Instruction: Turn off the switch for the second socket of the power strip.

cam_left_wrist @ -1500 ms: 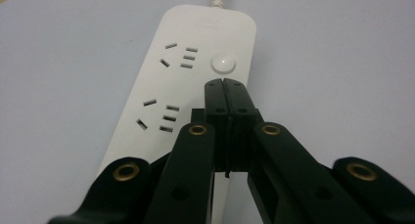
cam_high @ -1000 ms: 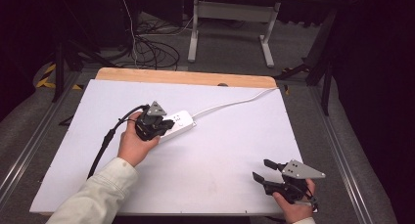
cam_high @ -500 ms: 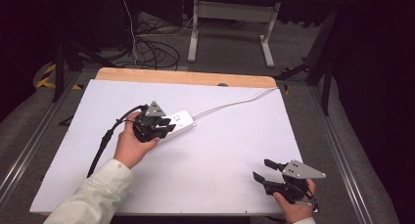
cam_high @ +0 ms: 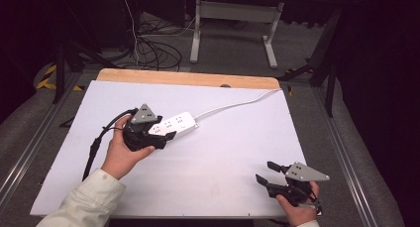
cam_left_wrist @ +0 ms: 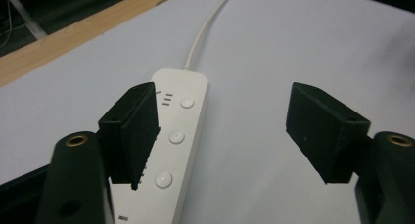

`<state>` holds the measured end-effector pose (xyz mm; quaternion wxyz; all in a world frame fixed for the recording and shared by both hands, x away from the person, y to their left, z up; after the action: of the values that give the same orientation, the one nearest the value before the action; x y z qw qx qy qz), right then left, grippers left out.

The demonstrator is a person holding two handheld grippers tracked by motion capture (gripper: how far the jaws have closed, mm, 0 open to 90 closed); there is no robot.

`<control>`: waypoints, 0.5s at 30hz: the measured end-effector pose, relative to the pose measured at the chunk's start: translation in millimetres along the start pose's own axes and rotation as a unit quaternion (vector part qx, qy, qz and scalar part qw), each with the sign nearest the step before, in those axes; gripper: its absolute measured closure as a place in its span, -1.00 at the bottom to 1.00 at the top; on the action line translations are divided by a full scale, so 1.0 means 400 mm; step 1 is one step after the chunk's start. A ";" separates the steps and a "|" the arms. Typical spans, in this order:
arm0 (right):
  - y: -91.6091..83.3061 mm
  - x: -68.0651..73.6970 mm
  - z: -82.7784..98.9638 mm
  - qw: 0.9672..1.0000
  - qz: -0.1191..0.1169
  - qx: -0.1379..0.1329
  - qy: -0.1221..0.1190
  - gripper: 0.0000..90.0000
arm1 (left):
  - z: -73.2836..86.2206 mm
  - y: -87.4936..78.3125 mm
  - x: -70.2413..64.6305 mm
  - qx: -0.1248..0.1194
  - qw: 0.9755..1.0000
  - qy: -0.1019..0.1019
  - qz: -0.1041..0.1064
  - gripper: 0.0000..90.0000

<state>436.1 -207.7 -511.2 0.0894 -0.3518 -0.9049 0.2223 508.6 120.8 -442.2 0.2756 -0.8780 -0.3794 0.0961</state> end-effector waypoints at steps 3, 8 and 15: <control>0.000 0.000 -0.001 1.000 0.000 0.000 -0.001 -0.17 | 0.002 -0.024 0.001 -0.021 1.000 -0.002 -0.004 -0.51; -0.001 0.000 0.000 1.000 0.000 0.000 0.000 -0.17 | 0.020 -0.068 -0.004 -0.035 0.999 0.004 -0.007 -0.56; 0.000 0.002 -0.001 1.000 0.000 0.000 -0.001 -0.17 | 0.061 -0.106 -0.011 -0.055 0.998 0.015 -0.015 -0.65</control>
<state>435.7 -207.2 -510.8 0.0880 -0.3515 -0.9050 0.2227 470.3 151.6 -438.8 0.2340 -0.8872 -0.3933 0.0582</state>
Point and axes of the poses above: each handheld gripper's, and its own axes: y roughly forward along the jaws, z roughly out of its underside, x roughly to its left, the point moved 10 cm from there along y, roughly forward along the jaws, and after that the axes turned 2 degrees about -z, right-handed, at the moved point
